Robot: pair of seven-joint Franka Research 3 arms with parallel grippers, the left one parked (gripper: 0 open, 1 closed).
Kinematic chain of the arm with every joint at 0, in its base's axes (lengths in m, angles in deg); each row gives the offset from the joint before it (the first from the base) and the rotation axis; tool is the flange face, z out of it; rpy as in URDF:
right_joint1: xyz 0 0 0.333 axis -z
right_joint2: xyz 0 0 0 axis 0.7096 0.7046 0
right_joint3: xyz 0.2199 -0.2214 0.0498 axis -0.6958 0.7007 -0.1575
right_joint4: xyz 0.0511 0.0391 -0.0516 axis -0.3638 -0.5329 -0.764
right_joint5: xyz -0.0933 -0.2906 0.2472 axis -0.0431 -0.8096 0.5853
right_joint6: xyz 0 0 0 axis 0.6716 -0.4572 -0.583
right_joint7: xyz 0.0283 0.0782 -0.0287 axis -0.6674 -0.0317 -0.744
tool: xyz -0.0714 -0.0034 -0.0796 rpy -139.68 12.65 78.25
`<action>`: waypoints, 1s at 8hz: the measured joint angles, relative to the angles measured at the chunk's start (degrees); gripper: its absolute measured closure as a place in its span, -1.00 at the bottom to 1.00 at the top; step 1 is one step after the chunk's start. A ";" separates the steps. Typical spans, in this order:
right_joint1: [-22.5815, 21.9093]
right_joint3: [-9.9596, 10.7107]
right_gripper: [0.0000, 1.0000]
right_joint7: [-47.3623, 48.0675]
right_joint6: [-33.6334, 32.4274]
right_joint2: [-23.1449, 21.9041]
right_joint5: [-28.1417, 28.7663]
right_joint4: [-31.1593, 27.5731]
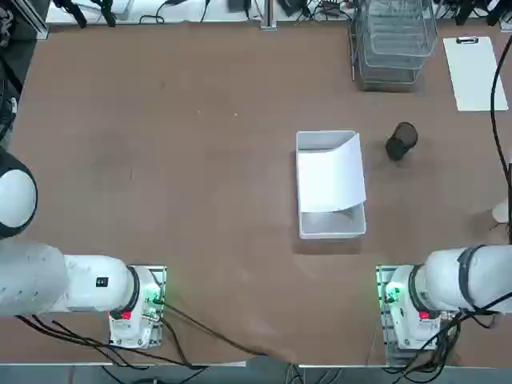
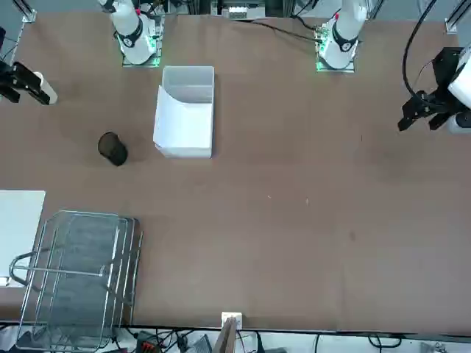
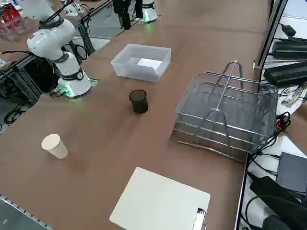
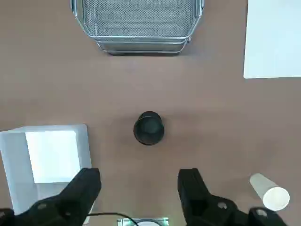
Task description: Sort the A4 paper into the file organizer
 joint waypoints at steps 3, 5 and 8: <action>-0.15 -0.32 -1.00 -0.04 0.12 0.00 0.19 0.01; -1.15 -0.96 -1.00 -0.03 0.17 0.01 0.71 0.07; -6.55 -1.46 -1.00 8.67 4.07 -0.11 3.44 -3.84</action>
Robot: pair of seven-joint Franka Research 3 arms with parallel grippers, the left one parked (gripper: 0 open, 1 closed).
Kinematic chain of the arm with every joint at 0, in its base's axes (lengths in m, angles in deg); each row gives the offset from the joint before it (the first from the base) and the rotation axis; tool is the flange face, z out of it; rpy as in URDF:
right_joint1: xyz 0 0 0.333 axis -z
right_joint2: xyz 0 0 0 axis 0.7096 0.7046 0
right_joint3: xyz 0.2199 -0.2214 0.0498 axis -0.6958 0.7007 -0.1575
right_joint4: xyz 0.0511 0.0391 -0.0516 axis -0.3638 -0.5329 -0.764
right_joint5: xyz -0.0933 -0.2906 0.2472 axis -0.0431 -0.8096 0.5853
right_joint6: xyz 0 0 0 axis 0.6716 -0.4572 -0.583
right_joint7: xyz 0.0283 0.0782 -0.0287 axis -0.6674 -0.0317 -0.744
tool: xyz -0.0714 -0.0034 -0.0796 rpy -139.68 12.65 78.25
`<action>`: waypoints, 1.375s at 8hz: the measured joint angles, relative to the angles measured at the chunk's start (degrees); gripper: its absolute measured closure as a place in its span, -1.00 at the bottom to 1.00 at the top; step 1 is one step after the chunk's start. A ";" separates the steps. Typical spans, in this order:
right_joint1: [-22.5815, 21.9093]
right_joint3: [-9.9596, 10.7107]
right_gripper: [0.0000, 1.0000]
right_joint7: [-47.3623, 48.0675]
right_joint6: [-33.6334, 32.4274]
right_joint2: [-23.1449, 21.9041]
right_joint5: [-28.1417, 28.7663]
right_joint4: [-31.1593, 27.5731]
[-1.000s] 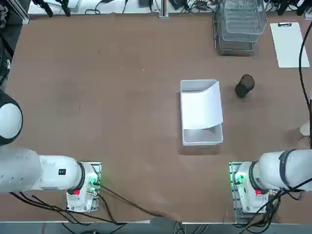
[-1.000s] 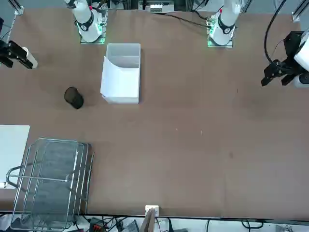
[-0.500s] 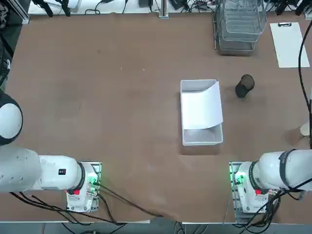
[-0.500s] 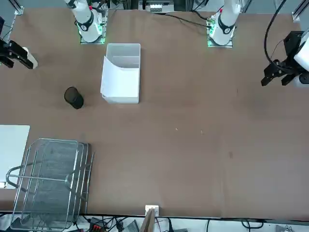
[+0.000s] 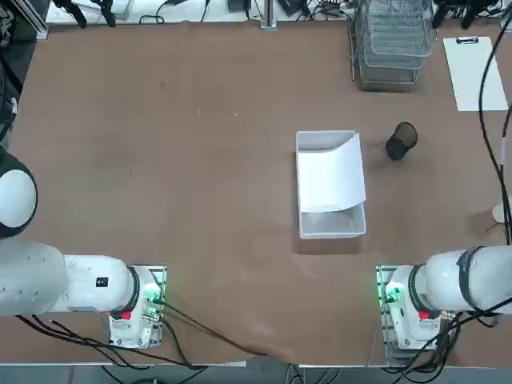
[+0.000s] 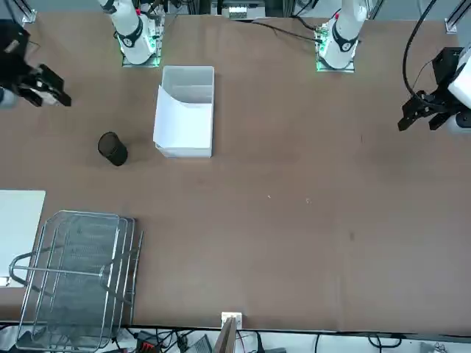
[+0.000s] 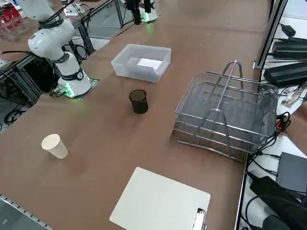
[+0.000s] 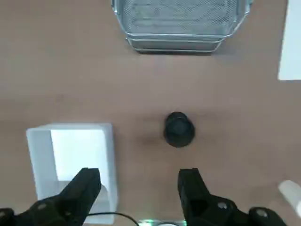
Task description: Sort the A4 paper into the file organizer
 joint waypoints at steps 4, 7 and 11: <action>-12.07 -0.61 -1.00 9.32 20.87 -4.00 0.03 -22.58; -14.88 -0.59 -0.92 9.64 28.18 -6.86 0.03 -33.68; -16.51 -0.56 -0.68 10.10 34.94 -7.27 0.05 -41.82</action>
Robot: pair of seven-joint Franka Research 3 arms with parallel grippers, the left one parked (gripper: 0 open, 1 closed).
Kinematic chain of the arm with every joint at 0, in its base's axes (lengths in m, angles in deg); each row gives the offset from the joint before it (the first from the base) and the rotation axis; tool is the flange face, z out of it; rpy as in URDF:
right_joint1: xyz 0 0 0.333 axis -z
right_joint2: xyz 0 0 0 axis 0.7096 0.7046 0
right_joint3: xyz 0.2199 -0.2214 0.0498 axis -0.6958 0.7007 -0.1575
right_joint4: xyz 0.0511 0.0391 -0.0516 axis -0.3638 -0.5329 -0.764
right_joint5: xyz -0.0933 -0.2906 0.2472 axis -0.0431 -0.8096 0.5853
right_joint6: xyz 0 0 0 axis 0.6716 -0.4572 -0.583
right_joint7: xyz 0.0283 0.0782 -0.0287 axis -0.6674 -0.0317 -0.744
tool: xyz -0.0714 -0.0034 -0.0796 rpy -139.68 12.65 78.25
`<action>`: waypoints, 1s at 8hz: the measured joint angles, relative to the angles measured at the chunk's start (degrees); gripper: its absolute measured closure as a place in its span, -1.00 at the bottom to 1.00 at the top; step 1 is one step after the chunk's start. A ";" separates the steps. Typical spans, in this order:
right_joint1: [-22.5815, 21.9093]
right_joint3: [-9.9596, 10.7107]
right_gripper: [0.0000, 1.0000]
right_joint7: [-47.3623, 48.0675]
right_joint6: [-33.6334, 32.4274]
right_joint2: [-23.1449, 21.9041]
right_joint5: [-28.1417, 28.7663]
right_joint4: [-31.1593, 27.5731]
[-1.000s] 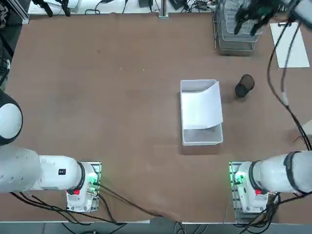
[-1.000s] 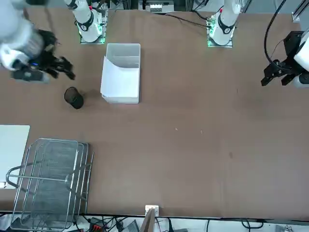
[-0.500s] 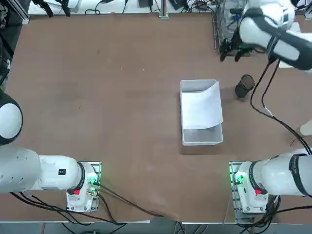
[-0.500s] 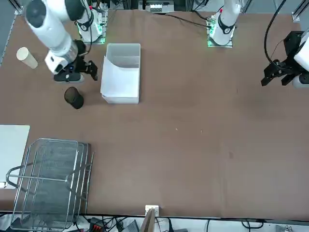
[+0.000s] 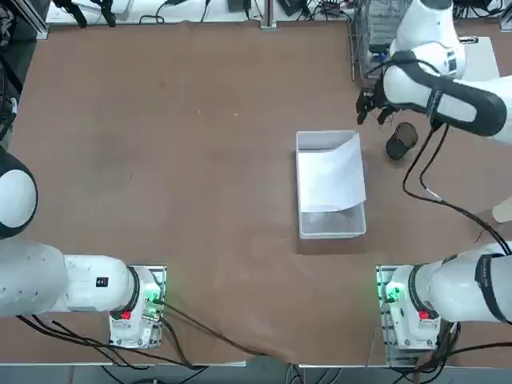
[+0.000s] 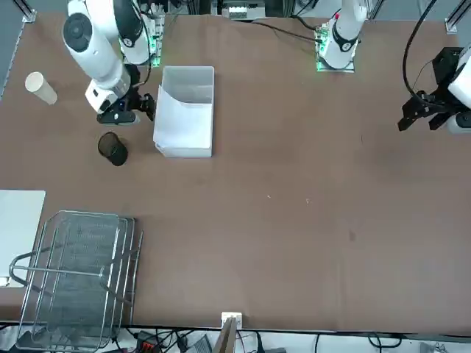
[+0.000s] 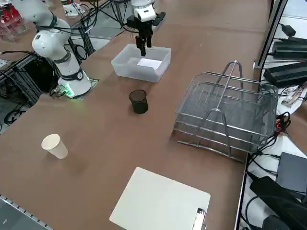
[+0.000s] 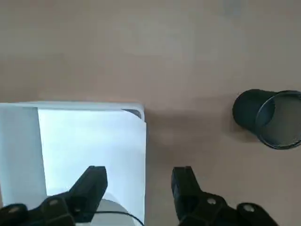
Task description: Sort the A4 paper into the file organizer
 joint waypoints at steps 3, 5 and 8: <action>-1.01 0.04 -0.63 1.71 5.08 0.02 0.20 -5.03; -2.58 0.03 -0.53 4.06 8.55 0.03 0.25 -7.85; -3.99 0.04 -0.47 5.67 11.67 0.07 0.26 -11.53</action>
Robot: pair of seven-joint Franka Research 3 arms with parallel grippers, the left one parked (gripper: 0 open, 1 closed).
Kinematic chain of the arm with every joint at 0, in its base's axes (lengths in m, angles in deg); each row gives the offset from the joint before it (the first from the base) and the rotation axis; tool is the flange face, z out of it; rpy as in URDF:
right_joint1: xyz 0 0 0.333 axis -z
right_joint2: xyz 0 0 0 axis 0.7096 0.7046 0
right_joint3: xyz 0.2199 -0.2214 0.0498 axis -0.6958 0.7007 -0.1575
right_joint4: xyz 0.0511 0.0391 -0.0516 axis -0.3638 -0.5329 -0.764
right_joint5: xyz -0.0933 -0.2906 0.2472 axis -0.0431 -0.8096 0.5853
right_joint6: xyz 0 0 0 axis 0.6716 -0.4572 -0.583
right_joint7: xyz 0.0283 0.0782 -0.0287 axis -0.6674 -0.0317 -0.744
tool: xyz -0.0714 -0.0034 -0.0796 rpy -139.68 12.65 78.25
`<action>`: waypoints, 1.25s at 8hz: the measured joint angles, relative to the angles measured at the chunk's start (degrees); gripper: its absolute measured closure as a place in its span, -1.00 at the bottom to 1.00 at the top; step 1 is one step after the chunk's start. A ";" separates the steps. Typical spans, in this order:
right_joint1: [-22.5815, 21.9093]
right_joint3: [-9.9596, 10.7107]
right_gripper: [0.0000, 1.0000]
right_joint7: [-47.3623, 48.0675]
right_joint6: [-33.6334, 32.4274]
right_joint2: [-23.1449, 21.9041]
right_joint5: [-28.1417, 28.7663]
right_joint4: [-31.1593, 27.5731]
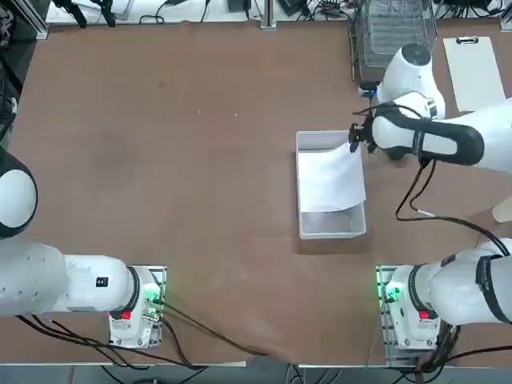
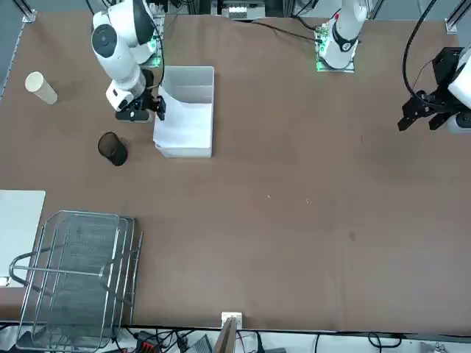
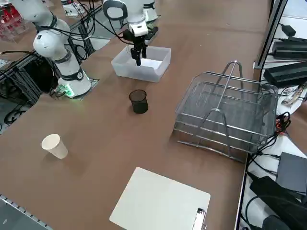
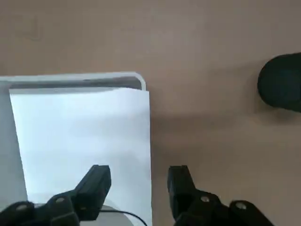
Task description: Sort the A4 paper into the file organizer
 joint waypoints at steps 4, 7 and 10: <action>-0.09 0.03 -0.32 0.04 2.72 1.50 0.01 -1.63; -0.36 0.04 -0.13 0.12 3.64 2.45 0.02 -1.64; -1.24 0.04 -0.03 0.21 4.24 3.12 0.02 -1.64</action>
